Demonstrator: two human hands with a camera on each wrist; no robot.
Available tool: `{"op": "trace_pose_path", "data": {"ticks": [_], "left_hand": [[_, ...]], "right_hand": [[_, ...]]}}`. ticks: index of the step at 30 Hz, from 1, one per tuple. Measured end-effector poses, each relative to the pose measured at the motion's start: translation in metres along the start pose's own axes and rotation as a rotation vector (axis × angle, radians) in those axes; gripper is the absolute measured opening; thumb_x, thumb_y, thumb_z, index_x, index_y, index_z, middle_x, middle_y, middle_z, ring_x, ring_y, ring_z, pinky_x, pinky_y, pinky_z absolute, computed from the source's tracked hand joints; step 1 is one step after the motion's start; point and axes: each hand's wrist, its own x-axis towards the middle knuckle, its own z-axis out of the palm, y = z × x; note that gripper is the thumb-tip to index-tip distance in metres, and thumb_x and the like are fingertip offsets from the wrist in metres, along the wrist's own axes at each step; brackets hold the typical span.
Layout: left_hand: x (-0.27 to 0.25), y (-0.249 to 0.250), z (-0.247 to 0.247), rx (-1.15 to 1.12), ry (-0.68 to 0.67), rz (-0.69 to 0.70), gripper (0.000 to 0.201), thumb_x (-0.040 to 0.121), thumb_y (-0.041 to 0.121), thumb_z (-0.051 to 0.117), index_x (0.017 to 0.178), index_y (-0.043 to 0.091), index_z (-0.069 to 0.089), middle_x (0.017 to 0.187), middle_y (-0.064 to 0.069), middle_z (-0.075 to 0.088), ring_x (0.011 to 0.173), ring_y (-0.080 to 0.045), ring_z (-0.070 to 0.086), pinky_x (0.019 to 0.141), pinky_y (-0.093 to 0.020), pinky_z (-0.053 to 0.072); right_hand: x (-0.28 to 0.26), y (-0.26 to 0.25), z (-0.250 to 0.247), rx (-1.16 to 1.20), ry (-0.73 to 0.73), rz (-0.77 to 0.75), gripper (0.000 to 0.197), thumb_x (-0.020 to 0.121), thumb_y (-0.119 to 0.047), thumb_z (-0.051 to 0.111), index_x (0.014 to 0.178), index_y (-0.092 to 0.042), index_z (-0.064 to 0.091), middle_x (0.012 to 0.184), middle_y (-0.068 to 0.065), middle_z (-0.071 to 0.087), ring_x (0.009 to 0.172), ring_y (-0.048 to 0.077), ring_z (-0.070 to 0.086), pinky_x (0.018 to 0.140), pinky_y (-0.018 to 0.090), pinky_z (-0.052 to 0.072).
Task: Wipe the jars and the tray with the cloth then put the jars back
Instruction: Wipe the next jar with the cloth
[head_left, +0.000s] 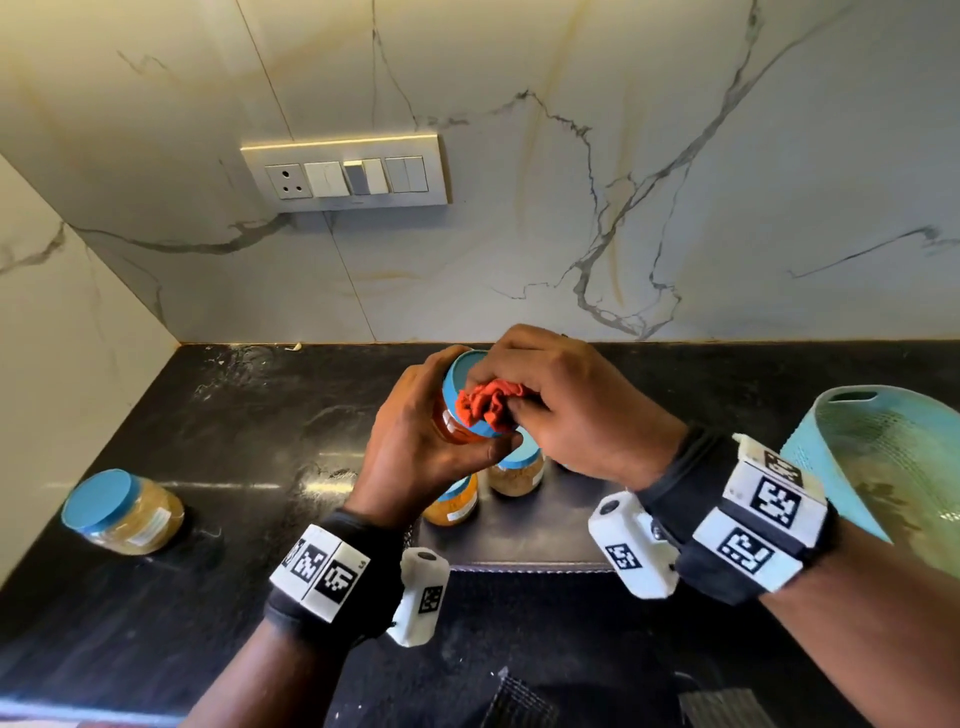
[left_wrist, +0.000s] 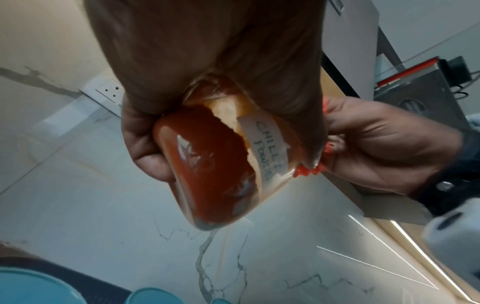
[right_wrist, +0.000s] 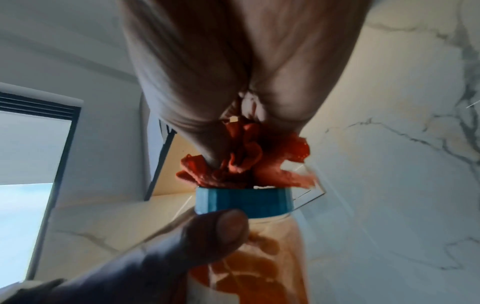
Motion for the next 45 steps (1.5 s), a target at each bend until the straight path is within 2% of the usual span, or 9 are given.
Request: {"op": "trace_pose_path", "data": {"ticks": [5, 13, 16, 20, 25, 30, 35, 41, 45], "left_hand": [[-0.001, -0.001, -0.007, -0.244, -0.009, -0.189, 0.079, 0.061, 0.051, 0.091, 0.130, 0.031, 0.060, 0.120, 0.007, 0.074, 0.113, -0.013, 0.071, 0.100, -0.047, 0.058], [0.008, 0.006, -0.011, -0.640, 0.005, -0.384, 0.095, 0.056, 0.070, 0.091, 0.133, 0.025, 0.057, 0.124, -0.001, 0.074, 0.116, -0.022, 0.072, 0.093, -0.041, 0.061], [0.006, 0.012, -0.011, -0.742, -0.038, -0.446, 0.080, 0.073, 0.068, 0.081, 0.136, 0.025, 0.058, 0.130, -0.008, 0.072, 0.120, -0.028, 0.070, 0.093, -0.051, 0.061], [0.003, 0.013, -0.011, -0.851, -0.141, -0.563, 0.073, 0.090, 0.063, 0.060, 0.149, 0.021, 0.048, 0.140, -0.016, 0.065, 0.126, -0.039, 0.066, 0.097, -0.066, 0.055], [0.002, 0.021, -0.011, -0.814, -0.172, -0.512, 0.038, 0.095, 0.048, 0.054, 0.115, 0.025, 0.075, 0.124, -0.019, 0.073, 0.111, -0.034, 0.072, 0.093, -0.056, 0.060], [0.001, 0.029, -0.002, -0.873, -0.192, -0.563, 0.034, 0.094, 0.052, 0.060, 0.106, 0.027, 0.080, 0.121, -0.018, 0.074, 0.107, -0.032, 0.074, 0.086, -0.049, 0.063], [0.008, 0.033, 0.003, -0.883, -0.155, -0.574, 0.045, 0.094, 0.055, 0.060, 0.114, 0.018, 0.076, 0.118, -0.023, 0.071, 0.106, -0.034, 0.068, 0.093, -0.055, 0.059], [0.016, 0.027, 0.004, -0.911, -0.073, -0.576, 0.088, 0.079, 0.063, 0.081, 0.135, -0.001, 0.056, 0.111, -0.022, 0.059, 0.103, -0.039, 0.052, 0.081, -0.042, 0.046], [0.014, 0.029, 0.007, -0.836, -0.113, -0.566, 0.067, 0.092, 0.054, 0.072, 0.134, 0.003, 0.060, 0.126, -0.031, 0.066, 0.108, -0.040, 0.069, 0.094, -0.065, 0.055]], "right_hand": [[-0.009, 0.026, -0.023, -0.142, -0.113, 0.077, 0.036, 0.081, 0.005, 0.062, 0.107, -0.018, 0.074, 0.101, 0.001, 0.063, 0.092, 0.018, 0.062, 0.082, 0.030, 0.048], [-0.015, 0.024, -0.015, 0.254, 0.185, 0.196, 0.032, 0.085, 0.004, 0.069, 0.110, -0.016, 0.070, 0.105, -0.005, 0.068, 0.101, 0.009, 0.064, 0.089, 0.020, 0.051], [-0.017, 0.013, -0.004, 0.445, 0.246, 0.198, 0.029, 0.088, 0.005, 0.068, 0.108, -0.016, 0.069, 0.099, -0.009, 0.070, 0.094, 0.003, 0.066, 0.082, 0.018, 0.053], [-0.018, 0.011, 0.011, 0.326, 0.347, 0.119, 0.030, 0.084, -0.008, 0.070, 0.113, -0.017, 0.069, 0.107, -0.007, 0.069, 0.100, 0.013, 0.067, 0.085, 0.035, 0.058], [-0.019, 0.011, 0.009, 0.222, 0.392, 0.038, 0.029, 0.083, -0.011, 0.074, 0.112, -0.011, 0.072, 0.107, -0.002, 0.070, 0.102, 0.014, 0.067, 0.089, 0.034, 0.056], [-0.018, 0.010, 0.008, -0.015, 0.396, -0.078, 0.034, 0.082, 0.002, 0.070, 0.114, -0.009, 0.074, 0.107, 0.006, 0.064, 0.103, 0.017, 0.062, 0.094, 0.020, 0.048], [-0.017, 0.003, 0.006, -0.184, 0.293, -0.199, 0.029, 0.087, -0.002, 0.064, 0.111, -0.015, 0.076, 0.110, 0.011, 0.060, 0.099, 0.027, 0.061, 0.087, 0.039, 0.054], [-0.044, -0.001, 0.021, -0.392, 0.098, -0.354, 0.024, 0.090, -0.006, 0.070, 0.112, -0.015, 0.073, 0.116, 0.013, 0.061, 0.102, 0.027, 0.059, 0.078, 0.036, 0.059], [-0.021, 0.016, 0.007, -0.200, 0.278, -0.200, 0.032, 0.087, 0.000, 0.061, 0.112, -0.013, 0.076, 0.109, 0.012, 0.061, 0.097, 0.024, 0.061, 0.087, 0.032, 0.054]]}}
